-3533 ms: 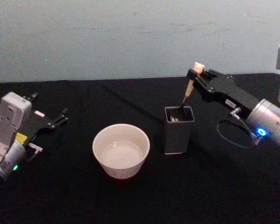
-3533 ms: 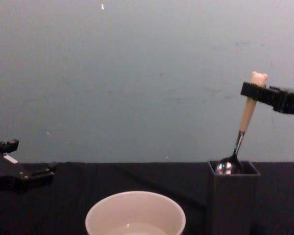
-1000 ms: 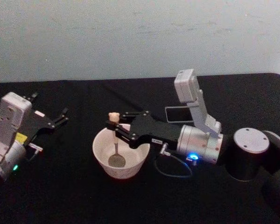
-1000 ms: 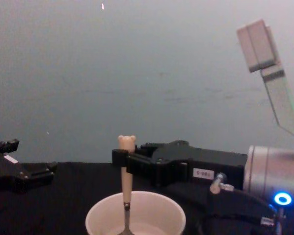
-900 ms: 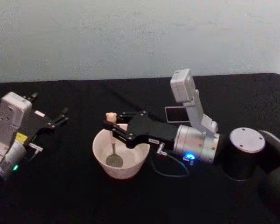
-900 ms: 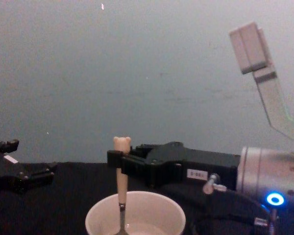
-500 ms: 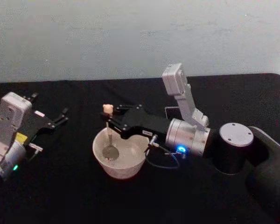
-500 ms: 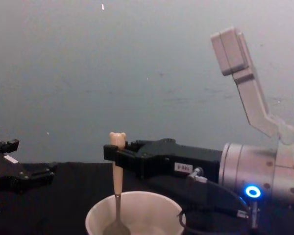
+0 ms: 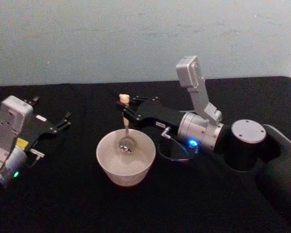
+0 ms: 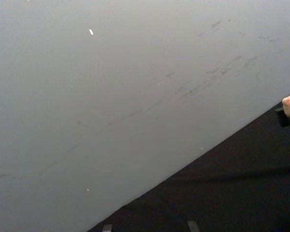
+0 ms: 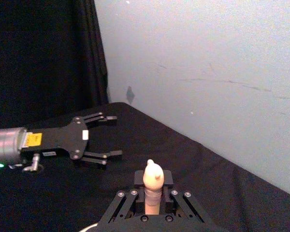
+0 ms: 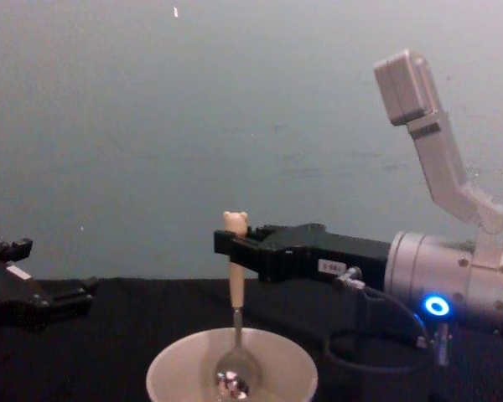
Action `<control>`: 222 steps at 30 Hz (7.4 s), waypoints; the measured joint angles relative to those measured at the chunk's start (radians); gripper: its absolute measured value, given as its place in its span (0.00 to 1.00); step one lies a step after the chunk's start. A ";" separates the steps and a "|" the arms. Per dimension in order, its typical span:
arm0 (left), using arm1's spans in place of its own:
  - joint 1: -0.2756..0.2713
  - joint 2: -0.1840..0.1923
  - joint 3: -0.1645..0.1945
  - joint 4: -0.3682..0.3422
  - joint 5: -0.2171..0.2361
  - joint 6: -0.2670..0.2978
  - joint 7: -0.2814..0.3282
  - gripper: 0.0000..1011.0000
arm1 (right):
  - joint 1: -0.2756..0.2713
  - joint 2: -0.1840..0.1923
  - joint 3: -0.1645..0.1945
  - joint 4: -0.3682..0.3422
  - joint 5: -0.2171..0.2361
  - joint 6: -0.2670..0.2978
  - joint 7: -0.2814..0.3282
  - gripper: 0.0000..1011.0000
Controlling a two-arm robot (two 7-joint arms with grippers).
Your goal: Pick up the stirring spoon with one hand, stir inside the cup, then place it back in its original position.
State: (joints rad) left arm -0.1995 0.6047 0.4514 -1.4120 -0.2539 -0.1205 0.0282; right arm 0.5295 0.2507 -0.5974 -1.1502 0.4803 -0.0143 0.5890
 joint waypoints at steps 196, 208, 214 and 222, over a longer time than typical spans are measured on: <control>0.000 0.000 0.000 0.000 0.000 0.000 0.000 0.99 | -0.055 0.037 0.021 -0.139 0.026 0.172 -0.093 0.21; 0.000 0.000 0.000 0.000 0.000 0.000 0.000 0.99 | -0.134 0.110 0.038 -0.263 0.071 0.205 -0.075 0.21; 0.000 0.000 0.000 0.000 0.000 0.000 0.000 0.99 | -0.147 0.121 0.015 -0.286 0.083 0.210 -0.057 0.21; 0.000 0.000 0.000 0.000 0.000 0.000 0.000 0.99 | -0.131 0.101 -0.026 -0.271 0.081 0.204 -0.046 0.21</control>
State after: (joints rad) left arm -0.1995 0.6047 0.4514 -1.4120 -0.2539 -0.1205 0.0283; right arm 0.3987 0.3513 -0.6235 -1.4214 0.5617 0.1902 0.5430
